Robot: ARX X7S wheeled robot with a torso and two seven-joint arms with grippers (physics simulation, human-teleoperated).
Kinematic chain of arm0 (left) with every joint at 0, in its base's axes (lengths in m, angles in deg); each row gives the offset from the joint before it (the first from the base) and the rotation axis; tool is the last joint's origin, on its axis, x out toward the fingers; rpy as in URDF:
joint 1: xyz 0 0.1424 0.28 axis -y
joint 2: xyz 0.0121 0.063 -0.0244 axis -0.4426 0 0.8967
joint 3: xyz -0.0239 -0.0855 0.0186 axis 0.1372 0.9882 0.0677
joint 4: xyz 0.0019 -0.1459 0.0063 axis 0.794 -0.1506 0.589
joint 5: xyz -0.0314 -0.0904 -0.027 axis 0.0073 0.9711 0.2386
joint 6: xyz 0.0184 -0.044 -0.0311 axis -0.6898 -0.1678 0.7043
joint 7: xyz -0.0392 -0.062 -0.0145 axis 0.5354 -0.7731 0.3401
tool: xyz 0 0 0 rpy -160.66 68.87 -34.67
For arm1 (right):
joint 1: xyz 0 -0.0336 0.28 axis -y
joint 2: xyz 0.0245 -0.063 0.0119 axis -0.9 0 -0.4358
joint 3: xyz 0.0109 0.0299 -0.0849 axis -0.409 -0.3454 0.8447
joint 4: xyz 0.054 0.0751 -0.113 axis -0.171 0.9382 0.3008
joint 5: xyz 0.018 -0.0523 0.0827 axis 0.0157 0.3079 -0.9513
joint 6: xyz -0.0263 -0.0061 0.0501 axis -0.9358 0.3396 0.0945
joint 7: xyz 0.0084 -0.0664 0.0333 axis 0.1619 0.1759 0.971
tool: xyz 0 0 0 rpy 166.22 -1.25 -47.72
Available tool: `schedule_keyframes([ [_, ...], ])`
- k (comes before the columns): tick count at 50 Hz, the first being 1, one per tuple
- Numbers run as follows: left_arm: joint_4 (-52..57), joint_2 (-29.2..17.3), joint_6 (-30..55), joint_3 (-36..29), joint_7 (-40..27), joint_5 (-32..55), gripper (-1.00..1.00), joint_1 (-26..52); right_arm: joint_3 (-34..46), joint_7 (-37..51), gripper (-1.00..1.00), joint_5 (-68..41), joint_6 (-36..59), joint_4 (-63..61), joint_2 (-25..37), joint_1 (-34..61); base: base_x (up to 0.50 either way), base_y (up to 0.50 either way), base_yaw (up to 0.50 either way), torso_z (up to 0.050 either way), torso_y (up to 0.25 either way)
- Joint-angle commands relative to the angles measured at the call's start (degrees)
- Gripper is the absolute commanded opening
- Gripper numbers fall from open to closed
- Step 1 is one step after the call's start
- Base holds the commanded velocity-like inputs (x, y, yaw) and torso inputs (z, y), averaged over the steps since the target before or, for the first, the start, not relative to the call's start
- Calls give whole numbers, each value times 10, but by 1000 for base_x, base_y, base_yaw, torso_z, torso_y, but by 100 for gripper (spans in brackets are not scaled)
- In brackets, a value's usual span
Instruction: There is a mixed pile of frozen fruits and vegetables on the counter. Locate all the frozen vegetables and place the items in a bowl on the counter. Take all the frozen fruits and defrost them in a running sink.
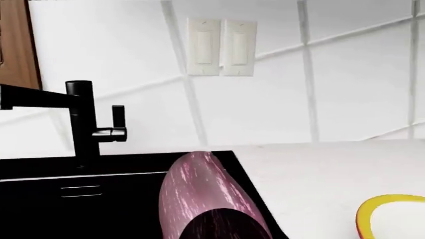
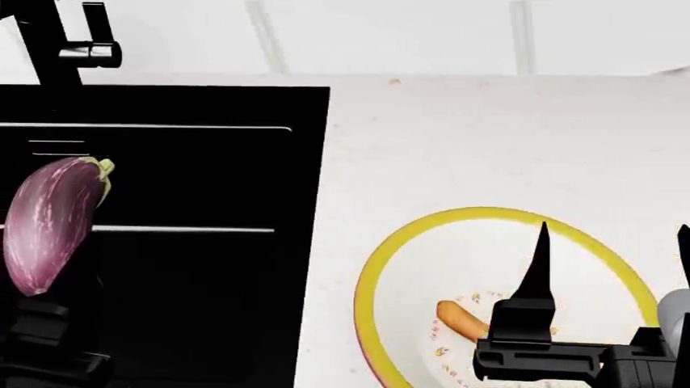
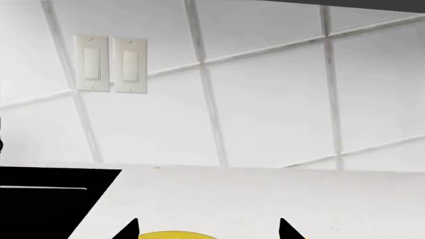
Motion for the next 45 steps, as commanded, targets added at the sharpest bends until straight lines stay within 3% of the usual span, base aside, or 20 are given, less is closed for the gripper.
schedule_keyframes([
  [1, -6, 2, -11, -6, -4, -1, -100, 0, 3, 0, 100, 1, 1, 2, 4, 0, 0, -500, 0, 0, 0],
  [18, -4, 2, -14, -19, -4, -3, -100, 1, 8, -1, 100, 5, 0, 0, 7, 0, 0, -500, 0, 0, 0],
  [19, -5, 37, 9, -56, -17, 28, -100, 58, 16, -8, 100, 13, -6, -3, 2, 1, 0, 0, 0, 0, 0],
  [25, -22, 76, 25, -84, -28, 92, -100, 119, 25, -11, 100, 19, -6, 0, 1, 3, 0, 0, 0, 0, 0],
  [45, -81, 132, 30, -158, 20, 101, -100, 139, 16, -4, 100, 14, -11, -4, 5, -1, 0, 0, 0, 0, 1],
])
